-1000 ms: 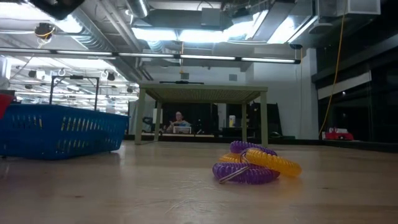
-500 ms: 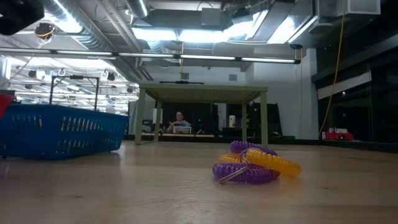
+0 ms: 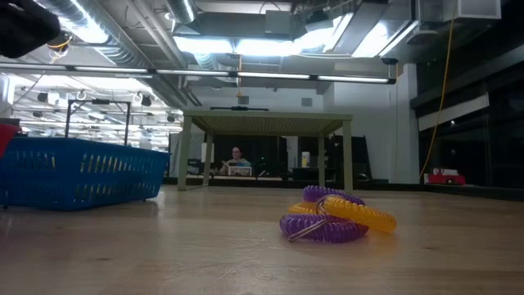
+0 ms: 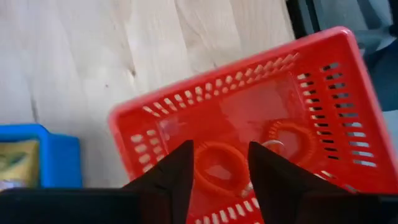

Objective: Pick & Place Office Desk Supplies
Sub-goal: Put the bottom purple spiral band into the red bin

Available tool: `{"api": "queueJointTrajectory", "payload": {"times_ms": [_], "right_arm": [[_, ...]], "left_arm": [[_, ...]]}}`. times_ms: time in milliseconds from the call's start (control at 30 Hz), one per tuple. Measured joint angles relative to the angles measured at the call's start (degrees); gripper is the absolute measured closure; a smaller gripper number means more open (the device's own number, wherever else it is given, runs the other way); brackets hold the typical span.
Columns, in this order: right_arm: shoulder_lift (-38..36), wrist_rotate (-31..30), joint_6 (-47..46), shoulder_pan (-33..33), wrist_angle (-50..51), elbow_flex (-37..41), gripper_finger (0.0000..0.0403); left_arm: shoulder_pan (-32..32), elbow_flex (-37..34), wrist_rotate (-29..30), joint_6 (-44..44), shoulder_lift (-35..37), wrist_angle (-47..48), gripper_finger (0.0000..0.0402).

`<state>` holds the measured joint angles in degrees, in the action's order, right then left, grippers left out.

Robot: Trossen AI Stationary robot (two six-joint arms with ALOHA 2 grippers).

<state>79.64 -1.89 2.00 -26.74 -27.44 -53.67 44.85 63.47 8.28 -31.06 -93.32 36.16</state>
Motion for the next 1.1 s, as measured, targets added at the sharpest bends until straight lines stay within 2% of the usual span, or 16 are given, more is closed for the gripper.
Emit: {"api": "queueJointTrajectory", "payload": {"times_ms": [200,367,567,733,900,1100], "right_arm": [[0.0,0.0,0.0,0.0,0.0,0.0,0.0167],[0.0,0.0,0.0,0.0,0.0,0.0,0.0167],[0.0,0.0,0.0,0.0,0.4,0.0,0.0167],[0.0,0.0,0.1,0.0,1.0,0.0,0.0167],[0.0,0.0,0.4,0.0,1.1,0.0,0.0167],[0.0,-0.1,0.5,0.1,1.1,0.0,0.0167]], "left_arm": [[-3.0,1.7,7.2,9.3,1.3,-1.5,0.0236],[-9.8,1.5,9.1,17.9,1.5,-6.1,0.0242],[-18.5,0.5,0.9,29.7,-2.8,-20.5,0.0253],[-20.0,0.5,-4.9,38.4,-7.6,-26.4,0.0258],[-20.2,2.9,-5.0,41.3,-13.0,-25.5,0.0258],[-20.3,10.5,-4.9,48.4,-19.5,-26.2,0.0258]]}}
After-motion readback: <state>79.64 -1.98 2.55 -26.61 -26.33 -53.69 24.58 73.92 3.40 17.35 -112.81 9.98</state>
